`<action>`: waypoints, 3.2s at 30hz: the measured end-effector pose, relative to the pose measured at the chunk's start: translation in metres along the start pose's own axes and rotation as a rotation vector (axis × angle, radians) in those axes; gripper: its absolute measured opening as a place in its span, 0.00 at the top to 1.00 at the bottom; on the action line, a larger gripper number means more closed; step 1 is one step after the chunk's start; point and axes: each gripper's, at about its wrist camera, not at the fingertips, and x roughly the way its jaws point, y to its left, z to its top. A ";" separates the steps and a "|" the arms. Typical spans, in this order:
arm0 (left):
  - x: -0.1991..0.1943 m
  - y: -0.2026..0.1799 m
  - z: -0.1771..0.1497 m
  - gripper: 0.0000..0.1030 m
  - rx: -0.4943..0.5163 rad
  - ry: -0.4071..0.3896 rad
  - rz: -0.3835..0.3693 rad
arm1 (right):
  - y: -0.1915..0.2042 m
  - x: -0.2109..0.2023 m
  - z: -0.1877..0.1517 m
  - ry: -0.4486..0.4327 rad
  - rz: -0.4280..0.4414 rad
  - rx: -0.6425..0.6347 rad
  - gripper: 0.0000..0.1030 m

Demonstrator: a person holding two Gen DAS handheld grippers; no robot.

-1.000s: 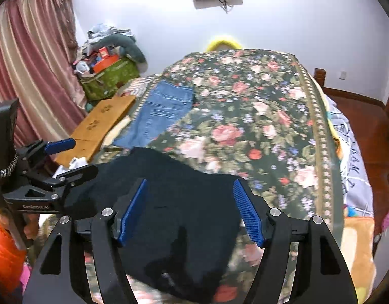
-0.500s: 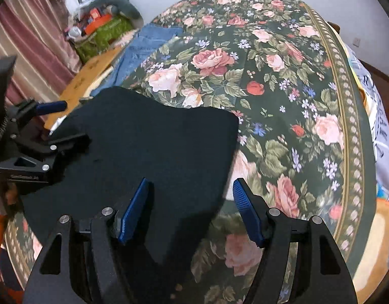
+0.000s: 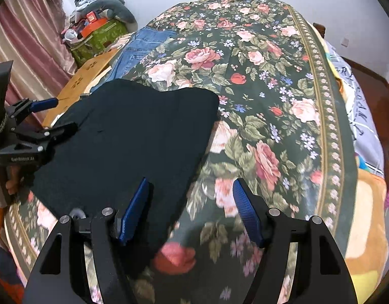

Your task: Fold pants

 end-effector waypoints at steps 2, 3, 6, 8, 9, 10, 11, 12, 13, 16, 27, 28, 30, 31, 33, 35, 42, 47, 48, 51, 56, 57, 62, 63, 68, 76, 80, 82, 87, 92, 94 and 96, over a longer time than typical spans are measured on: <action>-0.012 0.003 -0.006 0.07 -0.007 -0.028 0.028 | 0.004 -0.008 0.000 -0.005 -0.026 -0.015 0.37; -0.017 0.005 -0.007 0.07 -0.011 -0.040 0.041 | 0.006 -0.012 0.001 -0.015 -0.032 -0.020 0.37; -0.035 0.023 -0.016 0.07 -0.057 -0.071 0.057 | 0.014 -0.026 0.005 -0.052 -0.047 -0.029 0.37; -0.047 0.042 -0.022 0.07 -0.118 -0.082 0.070 | 0.023 -0.036 0.012 -0.087 -0.038 -0.039 0.37; -0.053 0.053 -0.026 0.07 -0.151 -0.089 0.087 | 0.028 -0.040 0.015 -0.103 -0.033 -0.044 0.37; -0.058 0.061 -0.029 0.07 -0.175 -0.096 0.100 | 0.036 -0.046 0.020 -0.129 -0.023 -0.056 0.37; -0.063 0.071 -0.032 0.07 -0.202 -0.104 0.113 | 0.042 -0.049 0.023 -0.146 -0.018 -0.066 0.37; -0.068 0.081 -0.036 0.07 -0.231 -0.112 0.124 | 0.050 -0.052 0.027 -0.164 -0.011 -0.077 0.37; -0.073 0.093 -0.041 0.07 -0.264 -0.115 0.132 | 0.059 -0.055 0.032 -0.186 0.003 -0.092 0.37; -0.083 0.124 -0.059 0.06 -0.344 -0.109 0.148 | 0.080 -0.055 0.040 -0.215 0.036 -0.118 0.37; -0.048 0.189 -0.145 0.06 -0.647 0.094 -0.012 | 0.146 0.020 0.039 -0.059 0.096 -0.247 0.37; -0.045 0.190 -0.151 0.06 -0.659 0.114 -0.027 | 0.150 0.027 0.036 -0.033 0.089 -0.262 0.37; -0.035 0.189 -0.163 0.06 -0.675 0.160 -0.073 | 0.151 0.035 0.032 -0.011 0.084 -0.263 0.37; -0.031 0.189 -0.168 0.06 -0.682 0.185 -0.097 | 0.148 0.034 0.032 -0.007 0.095 -0.250 0.37; -0.021 0.190 -0.181 0.06 -0.715 0.237 -0.167 | 0.144 0.033 0.031 0.007 0.111 -0.232 0.37; -0.016 0.191 -0.189 0.06 -0.746 0.260 -0.245 | 0.146 0.034 0.029 0.005 0.110 -0.232 0.37; 0.018 0.201 -0.200 0.05 -0.913 0.323 -0.470 | 0.145 0.035 0.029 0.009 0.119 -0.224 0.36; 0.043 0.213 -0.193 0.03 -0.976 0.360 -0.531 | 0.144 0.037 0.029 0.013 0.136 -0.213 0.36; 0.049 0.214 -0.191 0.03 -0.981 0.369 -0.531 | 0.144 0.037 0.029 0.012 0.137 -0.213 0.35; 0.058 0.217 -0.186 0.12 -0.971 0.374 -0.499 | 0.144 0.038 0.028 0.013 0.144 -0.208 0.35; 0.059 0.232 -0.187 0.62 -0.984 0.345 -0.397 | 0.142 0.038 0.027 0.013 0.158 -0.202 0.34; 0.058 0.234 -0.187 0.68 -0.985 0.326 -0.389 | 0.142 0.038 0.027 0.012 0.161 -0.200 0.34; 0.038 0.224 -0.166 0.80 -0.865 0.247 -0.239 | 0.141 0.037 0.027 0.010 0.169 -0.194 0.34; 0.029 0.219 -0.158 0.82 -0.820 0.221 -0.184 | 0.140 0.037 0.027 0.011 0.171 -0.190 0.34; -0.039 0.198 -0.112 0.86 -0.623 0.025 0.009 | 0.136 0.036 0.026 0.011 0.183 -0.170 0.34; -0.143 0.154 -0.023 0.87 -0.453 -0.283 0.023 | 0.129 0.034 0.025 0.012 0.218 -0.146 0.34; -0.169 0.108 0.025 0.88 -0.350 -0.370 -0.040 | 0.125 0.032 0.023 0.009 0.238 -0.125 0.35; -0.175 0.083 0.045 0.89 -0.301 -0.395 -0.063 | 0.121 0.028 0.022 0.008 0.251 -0.104 0.40; -0.159 0.015 0.087 0.89 -0.187 -0.370 -0.148 | 0.088 -0.012 0.006 -0.052 0.292 -0.007 0.47; -0.121 -0.045 0.088 0.89 -0.112 -0.241 -0.313 | 0.045 -0.055 -0.024 -0.120 0.125 0.022 0.47; -0.100 -0.073 0.080 0.89 -0.064 -0.174 -0.351 | 0.029 -0.065 -0.037 -0.125 0.079 0.051 0.47; -0.084 -0.096 0.071 0.88 -0.018 -0.110 -0.385 | 0.016 -0.070 -0.045 -0.123 0.057 0.073 0.47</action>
